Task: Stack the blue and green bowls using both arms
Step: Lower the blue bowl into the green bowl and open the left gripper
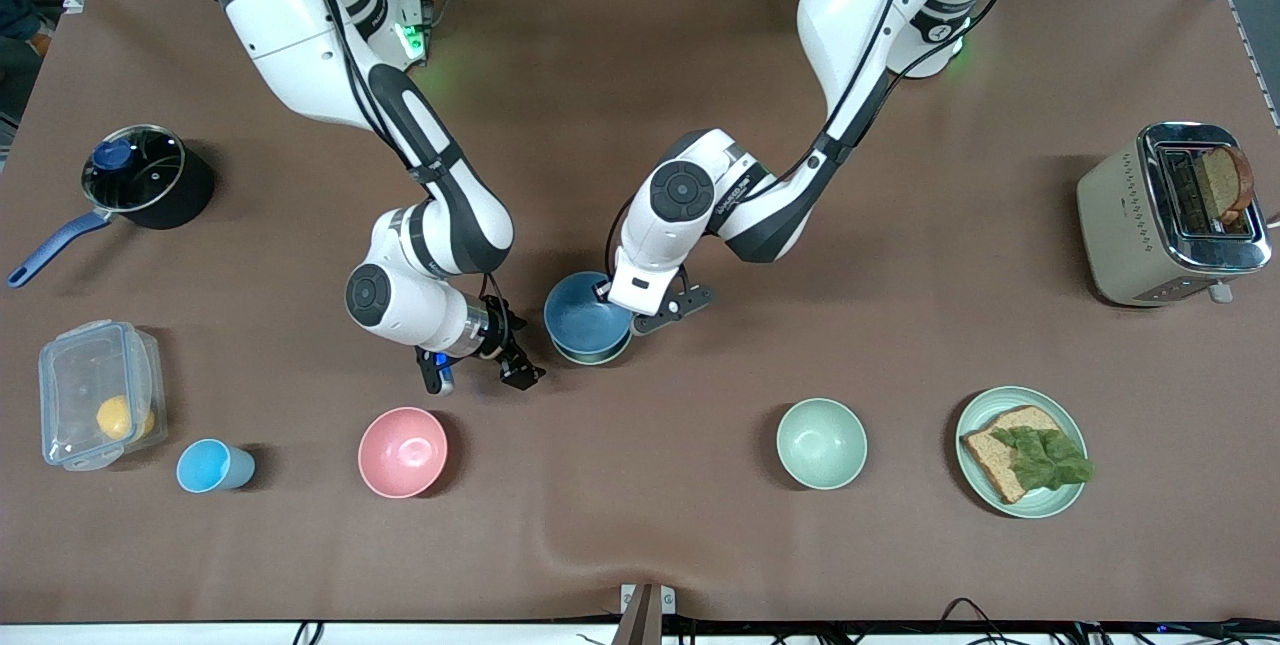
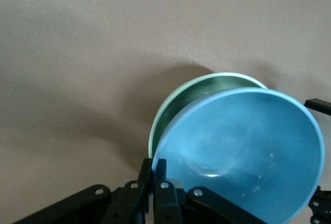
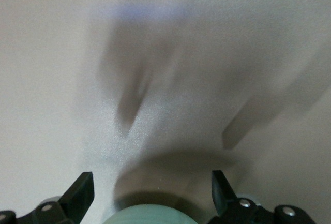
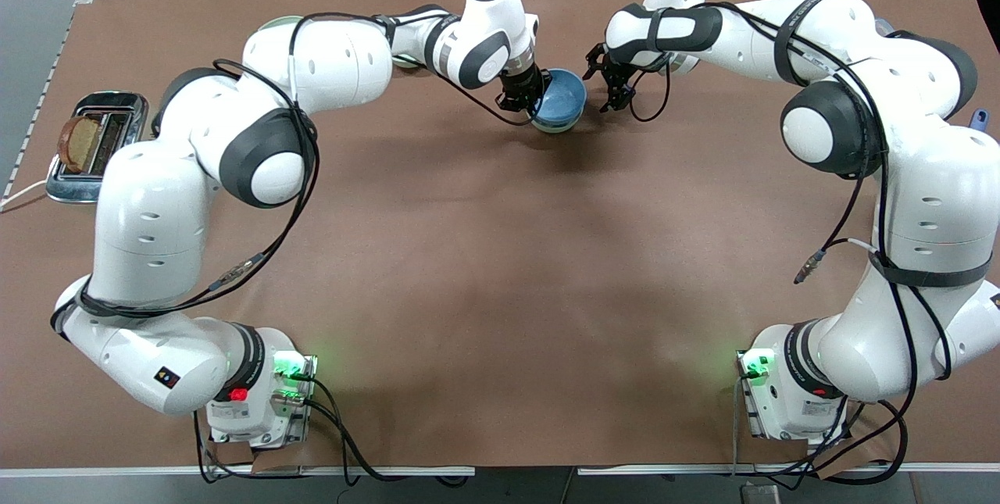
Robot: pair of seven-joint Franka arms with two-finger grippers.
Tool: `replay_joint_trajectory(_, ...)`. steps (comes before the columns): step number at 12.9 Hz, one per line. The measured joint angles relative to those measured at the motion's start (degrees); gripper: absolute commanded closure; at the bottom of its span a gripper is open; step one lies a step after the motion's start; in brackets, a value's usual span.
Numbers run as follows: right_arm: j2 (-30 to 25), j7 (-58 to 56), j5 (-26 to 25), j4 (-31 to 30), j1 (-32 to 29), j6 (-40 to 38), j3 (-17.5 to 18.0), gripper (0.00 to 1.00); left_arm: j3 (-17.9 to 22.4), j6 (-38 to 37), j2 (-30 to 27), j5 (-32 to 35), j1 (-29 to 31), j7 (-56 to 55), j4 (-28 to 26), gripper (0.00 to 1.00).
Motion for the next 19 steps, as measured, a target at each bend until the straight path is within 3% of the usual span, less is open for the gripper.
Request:
replay_joint_trajectory(3, 0.0, 0.0, 0.0, 0.0, 0.0, 0.0, 0.0, 0.00, 0.0, 1.3, 0.7, 0.0, -0.1, 0.0, 0.0, 0.98)
replay_joint_trajectory(4, 0.0, 0.0, 0.0, 0.0, 0.1, 0.0, 0.0, 0.00, 0.0, 1.6, 0.9, 0.0, -0.1, 0.0, 0.1, 0.90)
replay_joint_trajectory(5, 0.0, 0.0, 0.0, 0.0, 0.2, 0.0, 0.0, 0.00, 0.0, 1.7, 1.0, 0.0, -0.1, 0.0, 0.1, 0.77)
replay_joint_trajectory(7, 0.0, 0.0, 0.0, 0.0, 0.6, 0.5, 0.0, 0.00, 0.0, 1.8, 1.1, 0.0, -0.1, 0.0, 0.1, 0.36)
replay_joint_trajectory(8, 0.0, 0.0, 0.0, 0.0, 0.7, 0.7, 0.0, 0.00, 0.0, 1.8, 1.1, 0.0, -0.1, 0.0, 0.1, 0.24)
replay_joint_trajectory(11, 0.0, 0.0, 0.0, 0.0, 0.8, 0.8, 0.0, 0.00, 0.0, 1.9, 1.1, 0.0, -0.1, 0.0, 0.5, 0.02)
replay_joint_trajectory(13, 0.0, -0.8, -2.0, 0.0, 0.8, 0.8, 0.0, 0.00, 0.1, 2.2, 0.9, 0.0, -0.1, 0.0, 1.4, 0.00)
replay_joint_trajectory(16, 0.0, -2.3, -9.3, 0.1, 0.8, 0.0, -0.2, 0.00, 1.4, 2.2, -2.2, 0.7, 0.3, 0.0, 2.5, 0.00)
replay_joint_trajectory(19, -2.0, -7.3, -11.9, 1.5, 0.2, -6.9, -2.1, 0.00, 2.1, -6.3, -9.6, 5.2, 3.4, 0.0, 2.5, 0.00)
